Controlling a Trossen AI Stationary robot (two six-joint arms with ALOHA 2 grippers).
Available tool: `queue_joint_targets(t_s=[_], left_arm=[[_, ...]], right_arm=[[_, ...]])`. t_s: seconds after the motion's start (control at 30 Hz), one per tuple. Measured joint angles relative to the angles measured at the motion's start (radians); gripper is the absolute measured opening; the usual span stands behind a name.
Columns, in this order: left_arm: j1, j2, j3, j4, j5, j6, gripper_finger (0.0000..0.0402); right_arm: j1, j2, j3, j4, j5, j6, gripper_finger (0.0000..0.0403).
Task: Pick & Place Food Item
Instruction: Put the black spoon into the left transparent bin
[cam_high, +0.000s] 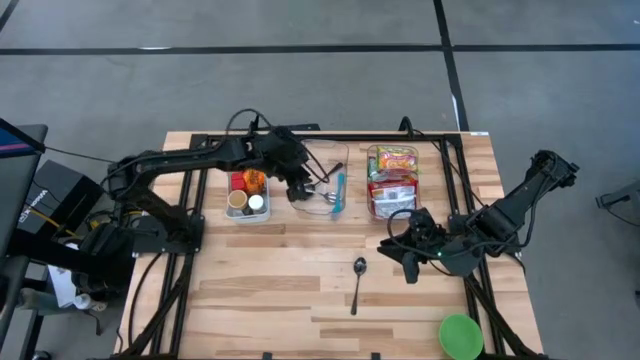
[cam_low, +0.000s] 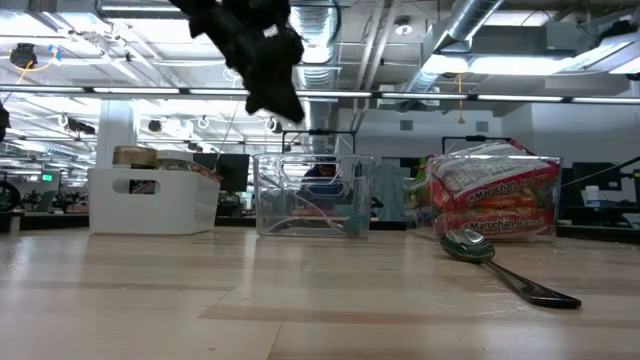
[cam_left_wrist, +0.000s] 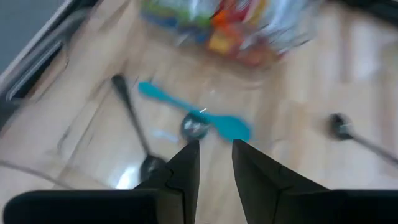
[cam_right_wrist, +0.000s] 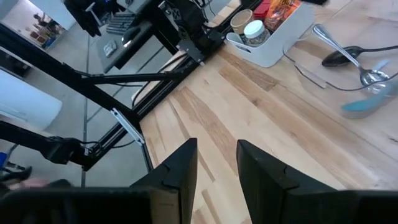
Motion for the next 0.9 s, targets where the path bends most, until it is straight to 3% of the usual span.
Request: queue_joint_targets(t_s=[0.2,0.5,0.9], left_arm=[[-0.042,-0.134,0.001,0.016,0.093,-0.012,0.0090],[-0.171,-0.283,0.001,0.026,0.101,-0.111,0.0090],[-0.387,-0.289,0.000,0.027,0.091,-0.189,0.0090]], right_arm=[[0.000,0.000,0.000,-0.005,0.000,0.000,0.0107],[0.000,0.000,0.000,-0.021,0.000,0.000,0.0107],[0.000,0.000,0.000,-0.024,0.001,0.012,0.0107]])
